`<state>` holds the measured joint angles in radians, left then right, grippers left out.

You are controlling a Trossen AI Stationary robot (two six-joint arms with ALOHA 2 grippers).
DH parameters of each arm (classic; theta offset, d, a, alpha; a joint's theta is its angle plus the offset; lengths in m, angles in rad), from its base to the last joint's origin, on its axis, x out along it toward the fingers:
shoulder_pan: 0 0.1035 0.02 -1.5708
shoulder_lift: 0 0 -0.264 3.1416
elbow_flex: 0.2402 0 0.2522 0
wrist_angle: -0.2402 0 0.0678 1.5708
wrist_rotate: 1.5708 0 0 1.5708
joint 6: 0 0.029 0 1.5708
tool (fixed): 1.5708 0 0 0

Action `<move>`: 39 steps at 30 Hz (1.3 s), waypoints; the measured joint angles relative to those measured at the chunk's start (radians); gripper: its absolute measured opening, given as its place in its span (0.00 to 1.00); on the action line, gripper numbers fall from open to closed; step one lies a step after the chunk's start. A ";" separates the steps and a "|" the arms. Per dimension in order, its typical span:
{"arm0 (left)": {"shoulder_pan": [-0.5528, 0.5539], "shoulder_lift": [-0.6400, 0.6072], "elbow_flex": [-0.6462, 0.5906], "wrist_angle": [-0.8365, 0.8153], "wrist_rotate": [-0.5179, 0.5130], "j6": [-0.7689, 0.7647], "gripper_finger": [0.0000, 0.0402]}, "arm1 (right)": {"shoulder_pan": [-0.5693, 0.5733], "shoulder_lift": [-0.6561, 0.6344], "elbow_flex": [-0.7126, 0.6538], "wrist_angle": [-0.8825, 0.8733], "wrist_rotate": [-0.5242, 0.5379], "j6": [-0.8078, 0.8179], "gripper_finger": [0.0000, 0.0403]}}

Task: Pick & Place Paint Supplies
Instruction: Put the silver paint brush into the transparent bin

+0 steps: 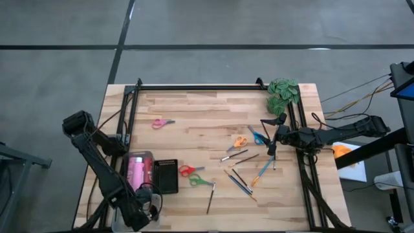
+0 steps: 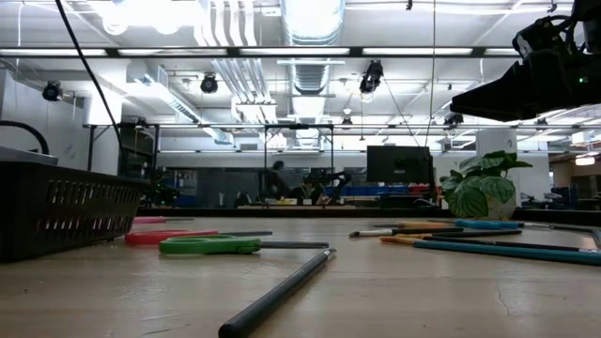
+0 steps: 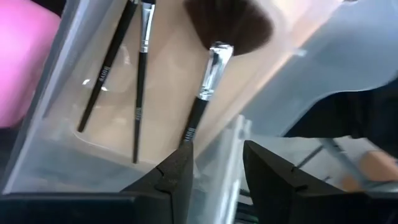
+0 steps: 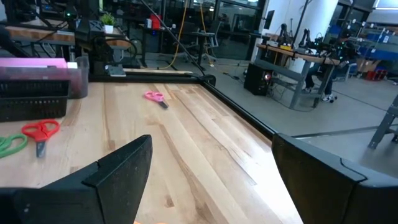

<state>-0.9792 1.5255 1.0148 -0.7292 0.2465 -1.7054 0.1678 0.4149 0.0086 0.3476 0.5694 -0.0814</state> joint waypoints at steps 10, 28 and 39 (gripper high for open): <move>0.048 -0.121 0.003 0.000 -0.127 -0.168 0.35 | 0.000 0.000 0.000 0.000 0.000 0.000 0.82; 0.263 -0.099 0.008 0.098 -0.284 -0.316 0.35 | 0.000 0.000 0.000 0.000 0.000 0.001 0.82; 0.338 0.084 0.087 0.213 -0.202 -0.316 0.35 | 0.000 0.000 0.000 0.000 0.000 0.000 0.82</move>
<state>-0.6412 1.6091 1.1022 -0.5160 0.0445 -2.0212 0.1677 0.4149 0.0086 0.3477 0.5697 -0.0817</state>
